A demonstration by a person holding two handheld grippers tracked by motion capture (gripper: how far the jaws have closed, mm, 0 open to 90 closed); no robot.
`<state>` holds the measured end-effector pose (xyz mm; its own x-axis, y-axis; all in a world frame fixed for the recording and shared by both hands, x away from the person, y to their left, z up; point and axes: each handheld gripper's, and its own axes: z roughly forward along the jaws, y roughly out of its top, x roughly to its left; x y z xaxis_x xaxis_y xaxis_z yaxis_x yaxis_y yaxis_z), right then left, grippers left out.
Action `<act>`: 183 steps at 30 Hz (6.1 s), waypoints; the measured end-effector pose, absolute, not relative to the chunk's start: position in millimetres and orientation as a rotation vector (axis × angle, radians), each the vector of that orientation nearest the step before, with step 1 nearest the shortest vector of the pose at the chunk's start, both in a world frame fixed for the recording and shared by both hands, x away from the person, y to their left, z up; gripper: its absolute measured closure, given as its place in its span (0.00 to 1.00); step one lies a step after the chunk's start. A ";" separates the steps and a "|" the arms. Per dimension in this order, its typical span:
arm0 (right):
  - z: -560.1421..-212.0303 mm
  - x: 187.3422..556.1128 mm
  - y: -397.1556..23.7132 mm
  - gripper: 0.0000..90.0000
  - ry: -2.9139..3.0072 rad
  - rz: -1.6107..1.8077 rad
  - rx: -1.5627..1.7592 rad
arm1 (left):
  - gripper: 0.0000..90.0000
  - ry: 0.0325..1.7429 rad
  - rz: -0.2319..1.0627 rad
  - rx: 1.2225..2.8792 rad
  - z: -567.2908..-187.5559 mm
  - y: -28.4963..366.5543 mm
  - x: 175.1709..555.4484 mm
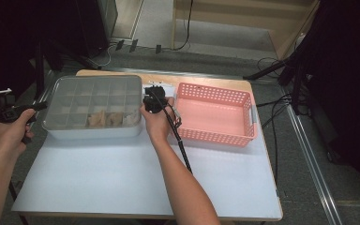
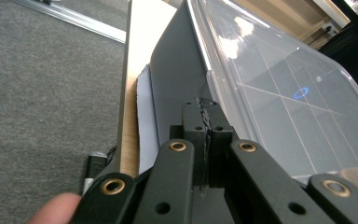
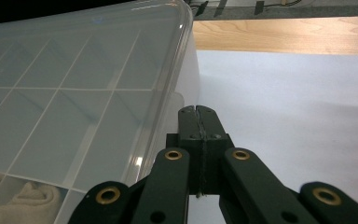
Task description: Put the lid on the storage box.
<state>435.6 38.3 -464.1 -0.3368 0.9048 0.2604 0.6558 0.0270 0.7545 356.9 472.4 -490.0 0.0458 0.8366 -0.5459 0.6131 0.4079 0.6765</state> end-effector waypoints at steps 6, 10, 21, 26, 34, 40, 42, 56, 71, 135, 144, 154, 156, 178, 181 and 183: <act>-463.4 435.6 37.7 1.00 2.011 1.221 1.607 | 1.00 1.648 0.276 1.290 -488.8 473.9 356.3; -462.8 436.2 37.0 1.00 1.999 1.240 1.620 | 1.00 1.637 0.288 1.281 -487.1 475.2 355.7; -466.3 437.1 37.8 1.00 2.012 1.235 1.606 | 1.00 1.628 0.217 1.233 -488.8 480.5 355.9; -468.7 436.9 40.8 1.00 2.036 1.249 1.604 | 1.00 1.639 0.206 1.217 -490.2 484.8 354.9; -464.8 437.3 36.8 0.99 2.008 1.283 1.637 | 0.93 1.673 0.261 1.223 -489.5 482.5 353.3; -457.2 436.1 30.8 0.81 1.987 1.423 1.652 | 0.80 1.616 0.241 1.153 -482.1 490.7 349.3; -457.1 437.2 31.6 0.70 2.002 1.501 1.681 | 0.70 1.592 0.231 1.185 -479.3 486.9 350.7; -465.0 438.7 35.5 0.77 2.029 1.459 1.769 | 0.75 1.610 0.275 1.323 -473.9 469.5 356.9; -460.4 437.4 33.6 0.82 1.986 1.515 1.778 | 0.81 1.642 0.284 1.294 -473.0 470.9 355.9; -464.9 433.3 31.3 0.52 1.944 1.460 1.599 | 0.56 1.561 0.501 1.303 -465.5 457.6 346.0; -456.5 415.2 30.6 0.17 1.971 1.391 1.458 | 0.08 1.530 0.655 1.369 -455.5 438.6 309.5; -456.3 391.8 8.4 0.15 1.964 1.389 1.420 | 0.02 1.450 0.763 1.405 -455.6 414.4 261.5; -456.3 385.8 2.8 0.15 1.963 1.387 1.407 | 0.02 1.429 0.767 1.390 -457.3 410.1 252.1; -466.2 309.7 -66.8 0.16 1.917 1.454 1.316 | 0.02 1.454 0.760 1.491 -521.8 339.7 195.5; -470.2 299.7 -79.0 0.16 1.907 1.450 1.305 | 0.02 1.467 0.772 1.517 -528.4 336.9 196.0; -473.0 293.6 -87.3 0.16 1.908 1.439 1.292 | 0.02 1.462 0.792 1.531 -529.0 334.2 196.3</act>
